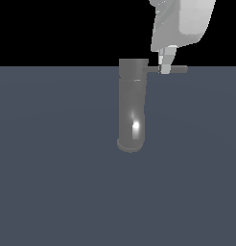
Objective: Turn on the faucet by rotating a designated handle.
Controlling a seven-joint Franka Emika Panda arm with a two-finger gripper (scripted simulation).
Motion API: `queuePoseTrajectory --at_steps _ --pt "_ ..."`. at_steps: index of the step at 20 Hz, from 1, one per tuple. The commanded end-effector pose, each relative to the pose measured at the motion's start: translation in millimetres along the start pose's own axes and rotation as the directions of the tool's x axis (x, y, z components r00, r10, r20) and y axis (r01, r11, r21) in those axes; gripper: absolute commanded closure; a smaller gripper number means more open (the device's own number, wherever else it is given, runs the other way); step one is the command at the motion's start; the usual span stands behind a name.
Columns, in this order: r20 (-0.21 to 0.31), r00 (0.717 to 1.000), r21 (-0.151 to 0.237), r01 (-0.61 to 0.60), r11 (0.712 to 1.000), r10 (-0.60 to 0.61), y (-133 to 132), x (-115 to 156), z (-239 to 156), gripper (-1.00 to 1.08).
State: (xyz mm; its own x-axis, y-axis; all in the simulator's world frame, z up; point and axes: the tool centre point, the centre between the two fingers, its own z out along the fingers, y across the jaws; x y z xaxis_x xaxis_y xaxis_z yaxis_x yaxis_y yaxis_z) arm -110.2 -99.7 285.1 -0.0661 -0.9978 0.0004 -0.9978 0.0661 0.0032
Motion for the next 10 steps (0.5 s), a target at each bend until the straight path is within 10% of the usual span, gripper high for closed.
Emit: queuePoseTrajectory --at_steps 1,10 --pt "-0.001 1.0 0.004 -0.009 1.0 0.009 -7.9 11.0 0.2 1.08" --pt "0.0 1.0 0.003 -0.017 1.0 0.017 -29.7 35.1 0.1 1.08"
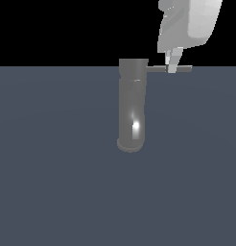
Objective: Turn on the faucet by rotating a designated handle.
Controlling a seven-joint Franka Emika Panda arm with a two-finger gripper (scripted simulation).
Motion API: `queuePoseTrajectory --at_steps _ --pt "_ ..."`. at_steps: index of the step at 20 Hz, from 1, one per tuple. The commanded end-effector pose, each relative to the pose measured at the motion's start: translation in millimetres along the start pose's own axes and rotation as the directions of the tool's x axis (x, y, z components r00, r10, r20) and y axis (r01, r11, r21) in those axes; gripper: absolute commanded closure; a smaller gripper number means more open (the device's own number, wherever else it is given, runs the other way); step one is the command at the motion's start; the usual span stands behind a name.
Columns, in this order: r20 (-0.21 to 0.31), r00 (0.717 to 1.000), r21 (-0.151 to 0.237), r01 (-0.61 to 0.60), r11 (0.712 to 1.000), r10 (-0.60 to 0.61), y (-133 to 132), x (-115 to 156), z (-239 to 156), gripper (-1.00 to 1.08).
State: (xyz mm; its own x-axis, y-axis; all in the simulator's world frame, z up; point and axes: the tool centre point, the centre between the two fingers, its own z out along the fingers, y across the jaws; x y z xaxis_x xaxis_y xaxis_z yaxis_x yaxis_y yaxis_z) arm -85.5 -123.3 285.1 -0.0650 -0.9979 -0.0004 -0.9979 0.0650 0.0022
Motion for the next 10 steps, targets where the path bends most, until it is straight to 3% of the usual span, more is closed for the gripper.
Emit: queuePoseTrajectory --at_steps 1,10 --pt "-0.001 1.0 0.002 -0.019 1.0 0.019 -5.8 15.8 0.2 1.08" --pt "-0.001 1.0 0.002 -0.026 1.0 0.026 -26.3 38.8 0.1 1.08"
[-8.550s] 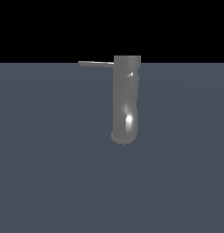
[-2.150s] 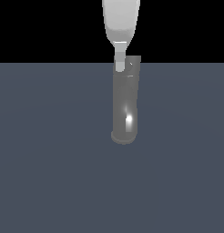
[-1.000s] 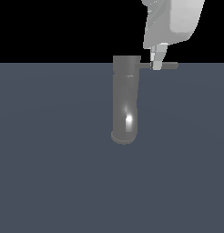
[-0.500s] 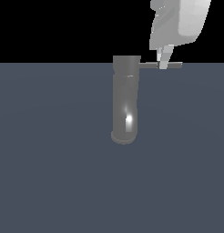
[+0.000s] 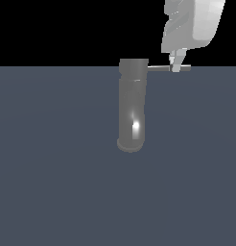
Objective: Turn on the faucet by rotating a designated handle.
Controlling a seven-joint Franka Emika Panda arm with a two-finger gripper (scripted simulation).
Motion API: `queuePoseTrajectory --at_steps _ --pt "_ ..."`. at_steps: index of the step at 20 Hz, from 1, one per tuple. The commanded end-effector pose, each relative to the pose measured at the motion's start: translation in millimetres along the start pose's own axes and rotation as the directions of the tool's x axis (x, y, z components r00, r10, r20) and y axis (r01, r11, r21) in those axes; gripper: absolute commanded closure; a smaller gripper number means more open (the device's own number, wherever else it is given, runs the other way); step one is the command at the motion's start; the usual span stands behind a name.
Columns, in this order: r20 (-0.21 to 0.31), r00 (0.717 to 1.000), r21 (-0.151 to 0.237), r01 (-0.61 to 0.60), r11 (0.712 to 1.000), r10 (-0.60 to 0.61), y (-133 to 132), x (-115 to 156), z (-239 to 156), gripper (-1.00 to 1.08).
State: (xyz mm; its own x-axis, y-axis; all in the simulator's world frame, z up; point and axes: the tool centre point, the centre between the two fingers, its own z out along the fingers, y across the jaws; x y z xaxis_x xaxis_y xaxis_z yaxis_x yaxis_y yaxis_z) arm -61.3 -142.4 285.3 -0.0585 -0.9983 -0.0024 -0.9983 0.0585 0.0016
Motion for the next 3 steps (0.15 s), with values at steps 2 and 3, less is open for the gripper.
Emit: queuePoseTrajectory --at_steps 2,3 --pt "-0.003 0.999 0.002 -0.034 0.999 0.034 -5.2 26.4 0.3 1.08" --pt "-0.003 0.999 0.002 -0.034 0.999 0.034 -5.2 26.4 0.3 1.08"
